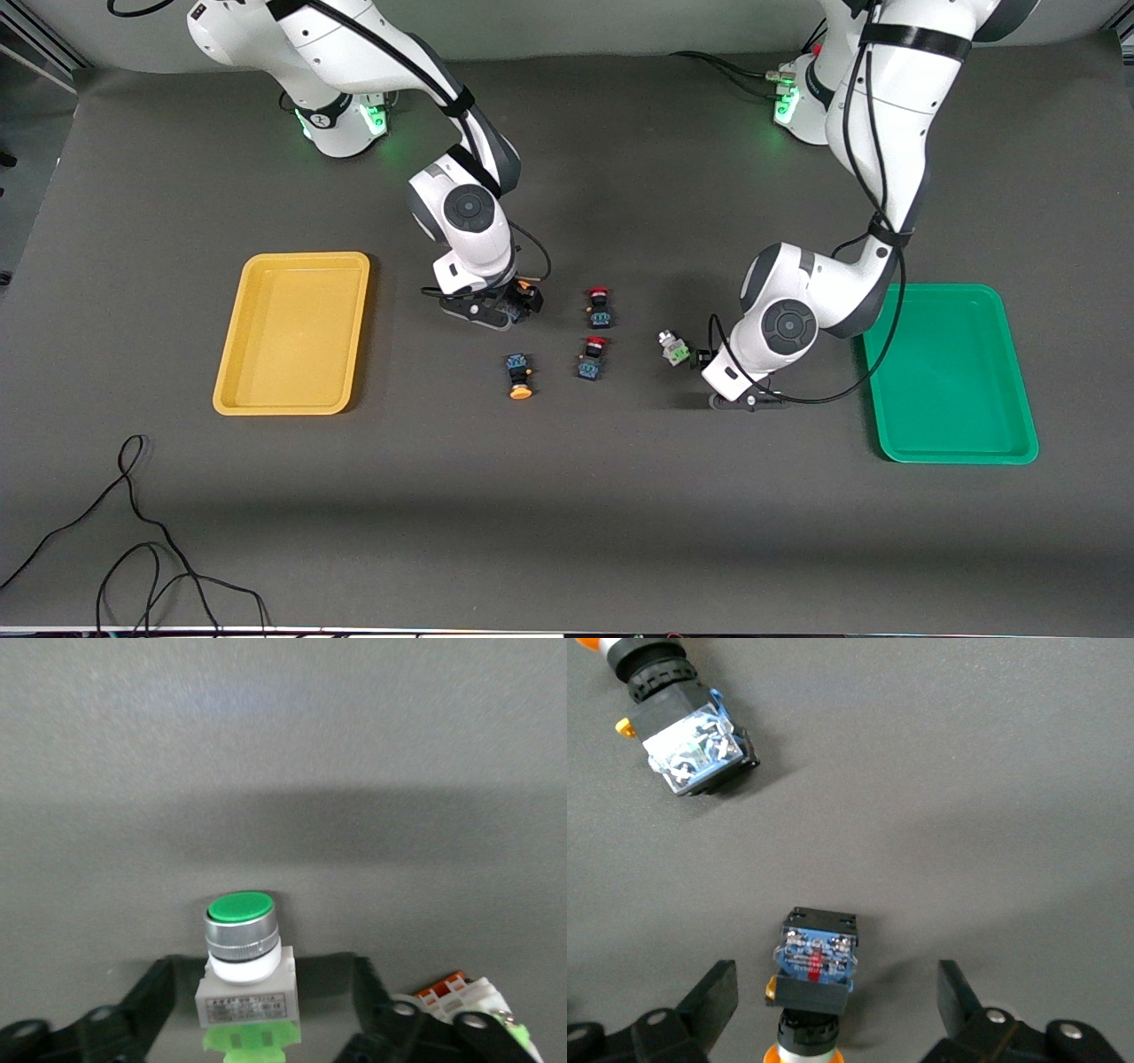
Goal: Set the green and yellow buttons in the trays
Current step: 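Carry the green button to the green tray while the right gripper carries orange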
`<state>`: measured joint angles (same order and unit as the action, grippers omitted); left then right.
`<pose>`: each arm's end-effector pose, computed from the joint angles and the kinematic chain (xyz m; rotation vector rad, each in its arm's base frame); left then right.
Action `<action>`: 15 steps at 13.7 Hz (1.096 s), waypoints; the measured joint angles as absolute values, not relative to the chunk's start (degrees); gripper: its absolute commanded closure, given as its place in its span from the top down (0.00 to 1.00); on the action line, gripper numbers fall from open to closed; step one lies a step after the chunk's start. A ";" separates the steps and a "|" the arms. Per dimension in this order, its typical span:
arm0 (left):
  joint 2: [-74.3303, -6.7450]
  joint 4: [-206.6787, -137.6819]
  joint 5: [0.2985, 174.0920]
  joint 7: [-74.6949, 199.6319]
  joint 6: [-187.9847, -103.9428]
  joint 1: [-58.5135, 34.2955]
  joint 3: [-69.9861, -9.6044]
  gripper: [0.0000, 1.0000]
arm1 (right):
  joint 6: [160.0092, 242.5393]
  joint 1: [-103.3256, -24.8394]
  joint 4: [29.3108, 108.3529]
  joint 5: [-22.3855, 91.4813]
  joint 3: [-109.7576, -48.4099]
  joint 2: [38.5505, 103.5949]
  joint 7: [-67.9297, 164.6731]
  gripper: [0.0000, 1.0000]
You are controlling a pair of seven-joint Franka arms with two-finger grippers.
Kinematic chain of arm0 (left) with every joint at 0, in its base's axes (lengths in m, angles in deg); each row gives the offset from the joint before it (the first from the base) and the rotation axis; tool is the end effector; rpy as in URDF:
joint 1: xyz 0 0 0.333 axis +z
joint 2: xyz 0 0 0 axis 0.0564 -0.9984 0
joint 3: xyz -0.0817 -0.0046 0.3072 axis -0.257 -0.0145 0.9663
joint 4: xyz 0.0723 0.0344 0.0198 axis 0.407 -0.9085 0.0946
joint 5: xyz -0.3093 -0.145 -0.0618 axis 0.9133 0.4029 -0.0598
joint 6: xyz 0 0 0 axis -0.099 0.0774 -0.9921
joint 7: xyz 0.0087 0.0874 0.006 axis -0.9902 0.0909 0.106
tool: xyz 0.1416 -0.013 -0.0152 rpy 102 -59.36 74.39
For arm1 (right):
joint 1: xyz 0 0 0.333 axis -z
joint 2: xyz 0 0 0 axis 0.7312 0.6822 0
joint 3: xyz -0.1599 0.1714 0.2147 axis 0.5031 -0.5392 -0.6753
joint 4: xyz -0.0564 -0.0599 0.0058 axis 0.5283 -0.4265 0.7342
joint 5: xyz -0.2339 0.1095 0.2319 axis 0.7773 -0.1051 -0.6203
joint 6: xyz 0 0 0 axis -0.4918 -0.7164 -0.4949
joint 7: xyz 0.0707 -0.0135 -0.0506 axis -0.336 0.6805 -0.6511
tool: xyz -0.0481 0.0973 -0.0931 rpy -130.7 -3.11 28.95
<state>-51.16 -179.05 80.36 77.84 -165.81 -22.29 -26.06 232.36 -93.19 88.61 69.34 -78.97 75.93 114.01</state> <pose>0.5481 -0.2386 0.1724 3.1092 0.0178 -0.1889 0.4275 0.3676 0.1932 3.0679 -0.5714 0.0249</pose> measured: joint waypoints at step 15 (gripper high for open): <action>-33.36 -171.95 80.26 74.92 -137.30 -13.06 -24.49 0.00 | 212.99 -92.74 76.70 69.33 -78.31 71.96 112.93 0.23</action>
<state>-33.36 -171.95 80.26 74.92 -137.30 -13.06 -24.49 212.99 -92.74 76.70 69.33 -78.31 71.96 112.93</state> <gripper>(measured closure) 0.590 0.595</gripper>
